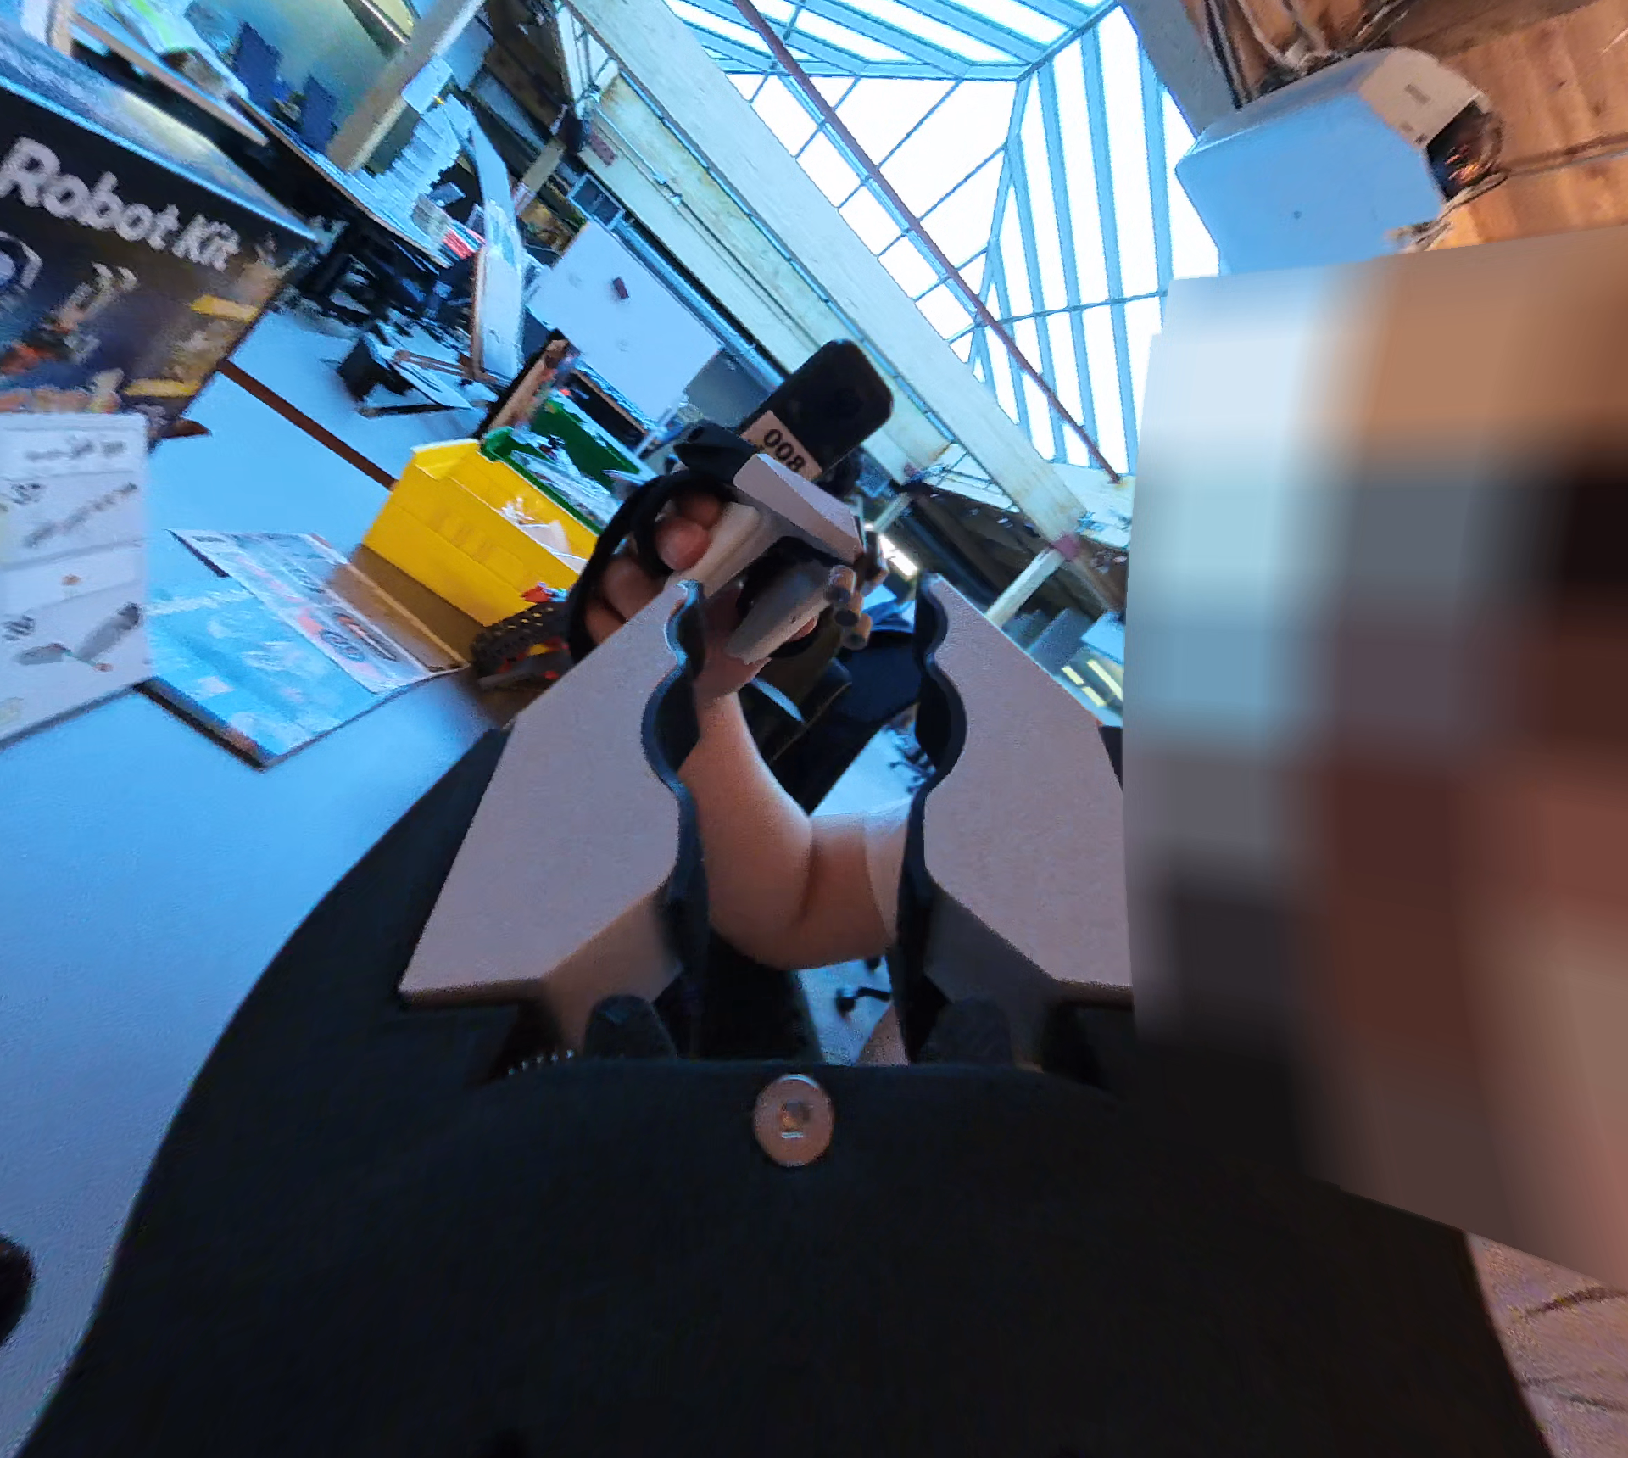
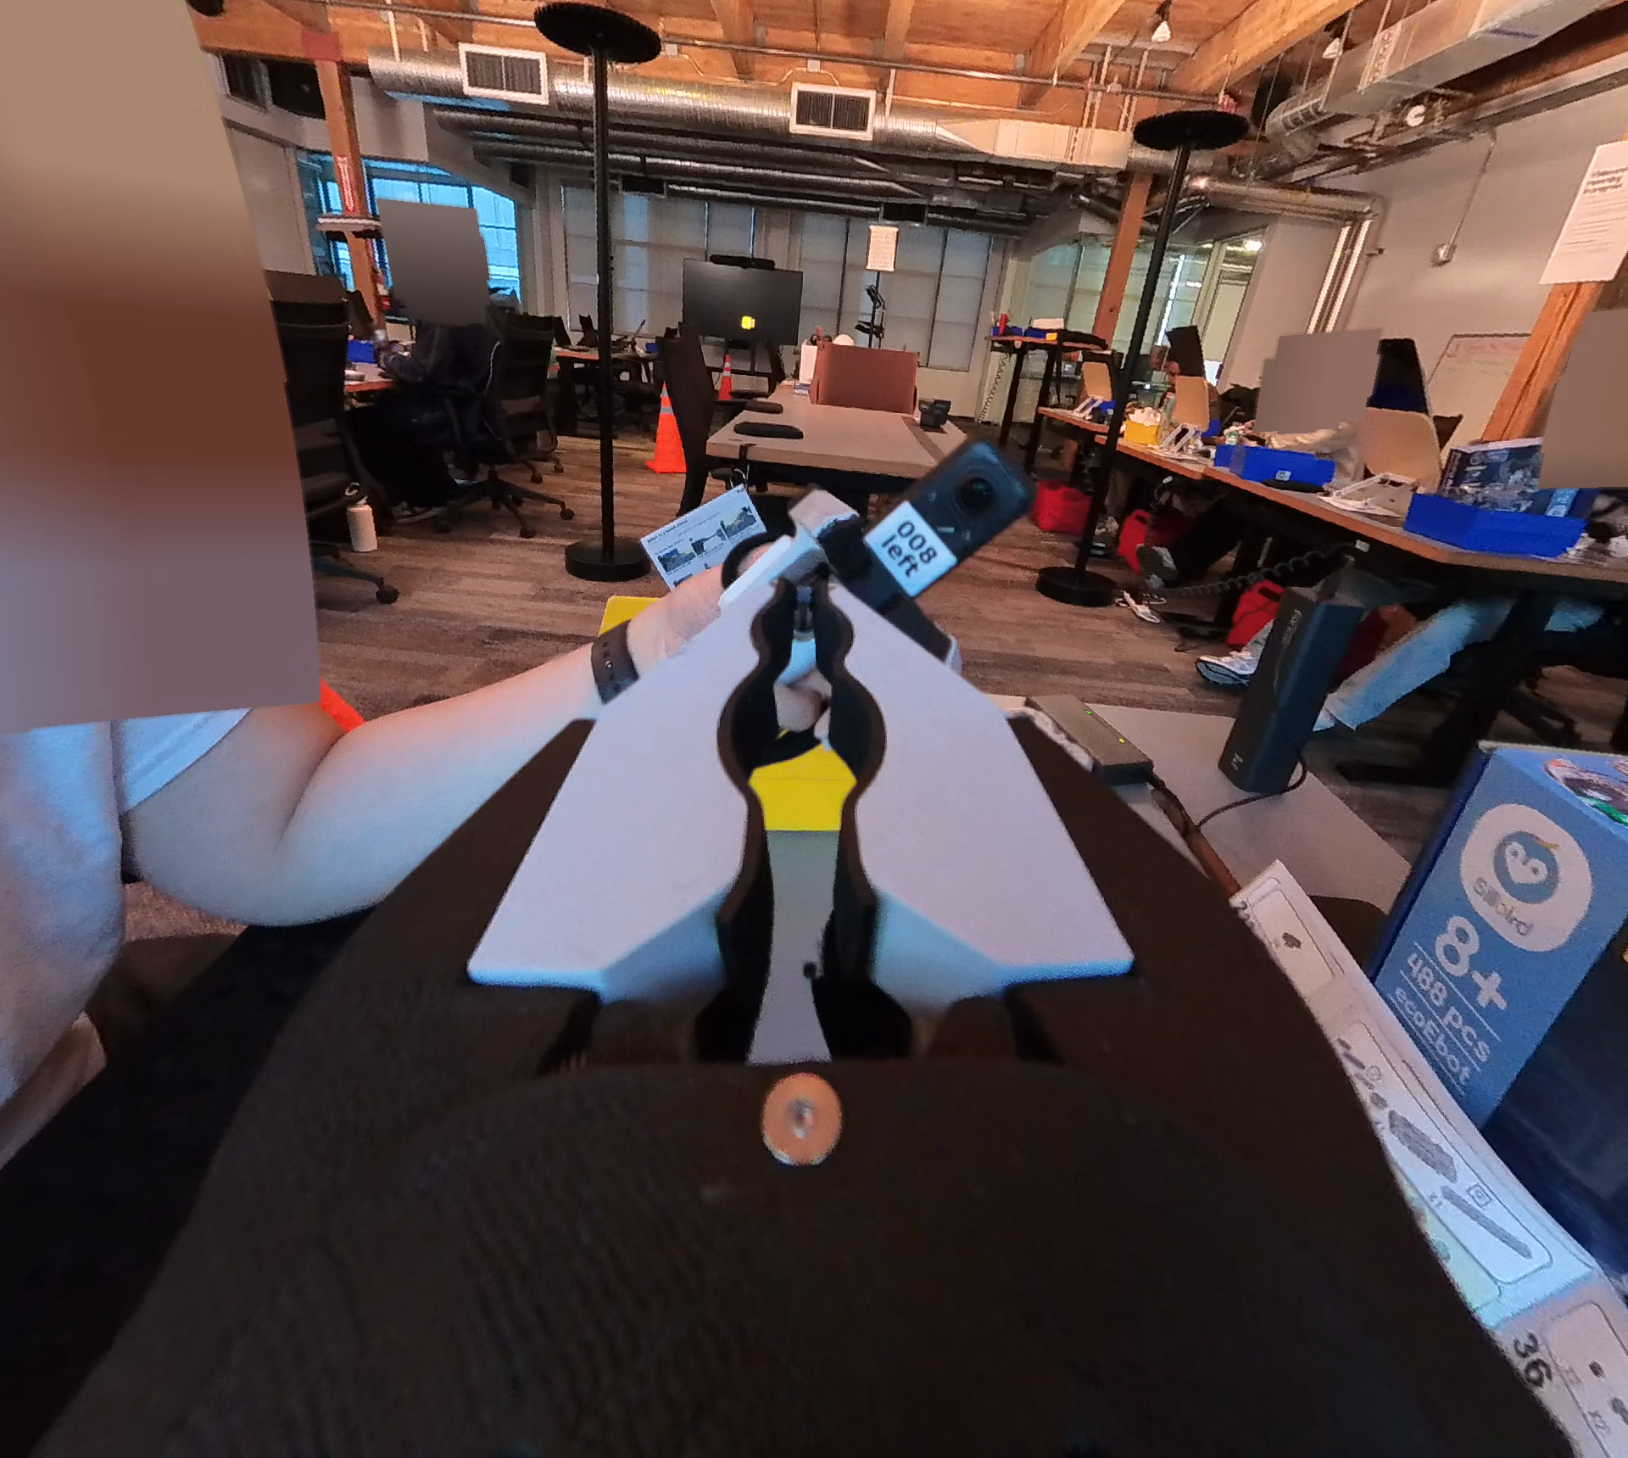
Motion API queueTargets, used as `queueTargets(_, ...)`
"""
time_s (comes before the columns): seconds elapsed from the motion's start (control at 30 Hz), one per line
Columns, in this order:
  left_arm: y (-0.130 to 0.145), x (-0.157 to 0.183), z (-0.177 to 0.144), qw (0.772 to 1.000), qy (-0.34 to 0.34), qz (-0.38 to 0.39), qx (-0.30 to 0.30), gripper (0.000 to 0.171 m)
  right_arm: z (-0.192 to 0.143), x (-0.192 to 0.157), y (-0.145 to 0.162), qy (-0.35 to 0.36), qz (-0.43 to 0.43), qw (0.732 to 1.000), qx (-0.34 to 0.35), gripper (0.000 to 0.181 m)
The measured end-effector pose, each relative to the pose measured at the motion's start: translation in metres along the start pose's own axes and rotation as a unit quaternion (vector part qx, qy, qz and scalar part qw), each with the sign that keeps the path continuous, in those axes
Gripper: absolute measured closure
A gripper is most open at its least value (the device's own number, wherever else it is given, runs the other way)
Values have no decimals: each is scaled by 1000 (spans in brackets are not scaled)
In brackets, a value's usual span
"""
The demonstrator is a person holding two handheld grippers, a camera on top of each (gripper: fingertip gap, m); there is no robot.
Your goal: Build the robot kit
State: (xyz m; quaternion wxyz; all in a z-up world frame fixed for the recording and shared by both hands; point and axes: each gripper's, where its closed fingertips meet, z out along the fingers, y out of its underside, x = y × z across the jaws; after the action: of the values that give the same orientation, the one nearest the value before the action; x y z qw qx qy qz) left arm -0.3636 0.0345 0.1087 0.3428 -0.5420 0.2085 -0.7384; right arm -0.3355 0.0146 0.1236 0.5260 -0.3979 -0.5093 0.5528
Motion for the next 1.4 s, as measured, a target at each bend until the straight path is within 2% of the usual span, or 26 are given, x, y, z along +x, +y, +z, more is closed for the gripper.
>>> queueTargets(0.17, 7, 13, 6, 996, -13, 86, -26, 132, 5, -7, 10, -22, 11, 999, -30, 178)
queueTargets(0.4, 32, 15, 13, 975, -49, 181, -119, 151, 14, -19, 26, -56, 31, 995, -78, 179)
queueTargets(0.5, 41, 15, 9, 972, -51, 178, -143, 155, 18, -25, 29, -72, 37, 993, -82, 178)
queueTargets(0.63, 50, 21, 7, 977, -9, 138, -161, 160, 20, -34, 31, -98, 42, 991, -81, 178)
queueTargets(0.83, 56, 21, 6, 980, 19, 101, -171, 156, 22, -40, 31, -120, 46, 989, -66, 178)
queueTargets(1.0, 70, 19, 4, 973, 28, 93, -209, 167, 25, -39, 33, -122, 50, 990, -58, 178)
queueTargets(1.13, 67, 18, 7, 975, 32, 92, -200, 167, 25, -36, 34, -124, 61, 989, -48, 178)
queueTargets(1.17, 67, 16, 7, 975, 31, 87, -200, 167, 25, -34, 34, -121, 60, 990, -41, 178)
queueTargets(1.23, 68, 15, 3, 975, 31, 85, -203, 168, 25, -27, 28, -104, 57, 993, -4, 163)
queueTargets(1.3, 66, 17, -4, 975, 17, 93, -200, 168, 22, -13, 25, -84, 81, 992, 42, 159)
queueTargets(1.37, 61, 22, -14, 977, -1, 101, -187, 168, 24, 8, 42, -46, 121, 990, 50, 161)
queueTargets(1.4, 57, 25, -20, 979, -13, 107, -176, 168, 29, 15, 63, -29, 136, 990, 19, 164)
